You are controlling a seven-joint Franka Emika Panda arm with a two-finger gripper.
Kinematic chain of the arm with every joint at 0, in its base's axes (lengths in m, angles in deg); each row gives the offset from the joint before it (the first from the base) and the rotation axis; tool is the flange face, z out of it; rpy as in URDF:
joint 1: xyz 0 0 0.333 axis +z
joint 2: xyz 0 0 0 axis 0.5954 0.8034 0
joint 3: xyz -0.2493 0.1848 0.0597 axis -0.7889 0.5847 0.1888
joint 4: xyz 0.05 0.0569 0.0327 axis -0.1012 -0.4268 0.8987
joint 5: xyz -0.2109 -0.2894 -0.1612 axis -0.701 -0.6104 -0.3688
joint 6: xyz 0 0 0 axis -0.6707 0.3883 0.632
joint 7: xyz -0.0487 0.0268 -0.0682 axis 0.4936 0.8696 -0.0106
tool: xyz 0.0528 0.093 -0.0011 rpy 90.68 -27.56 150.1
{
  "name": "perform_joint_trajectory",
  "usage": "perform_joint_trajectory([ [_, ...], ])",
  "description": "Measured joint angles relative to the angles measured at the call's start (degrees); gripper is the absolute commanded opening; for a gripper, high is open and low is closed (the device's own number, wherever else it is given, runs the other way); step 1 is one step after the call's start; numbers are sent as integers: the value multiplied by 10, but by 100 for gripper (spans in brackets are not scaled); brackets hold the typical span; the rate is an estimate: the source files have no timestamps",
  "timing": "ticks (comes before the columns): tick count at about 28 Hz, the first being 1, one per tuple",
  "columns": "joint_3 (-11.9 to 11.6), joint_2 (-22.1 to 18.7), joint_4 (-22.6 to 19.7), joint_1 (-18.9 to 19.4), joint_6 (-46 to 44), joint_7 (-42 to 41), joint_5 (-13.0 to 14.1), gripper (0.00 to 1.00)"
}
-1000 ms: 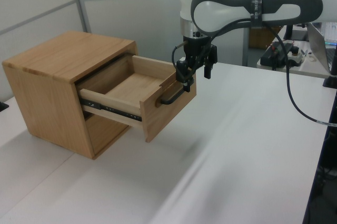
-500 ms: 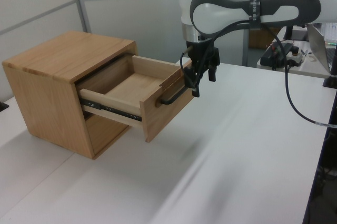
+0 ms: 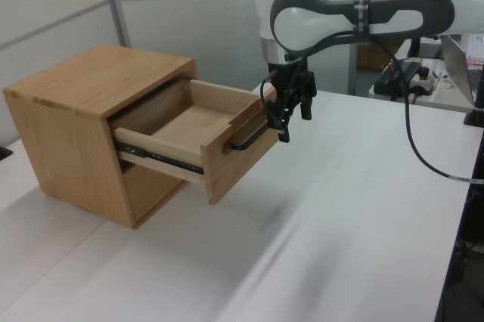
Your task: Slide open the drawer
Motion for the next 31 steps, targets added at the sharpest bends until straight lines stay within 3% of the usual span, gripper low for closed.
perform_joint_trajectory([
  [9, 0, 3, 4, 0, 0, 0, 37, 100],
  [31, 0, 11, 5, 0, 46, 1, 38, 100],
])
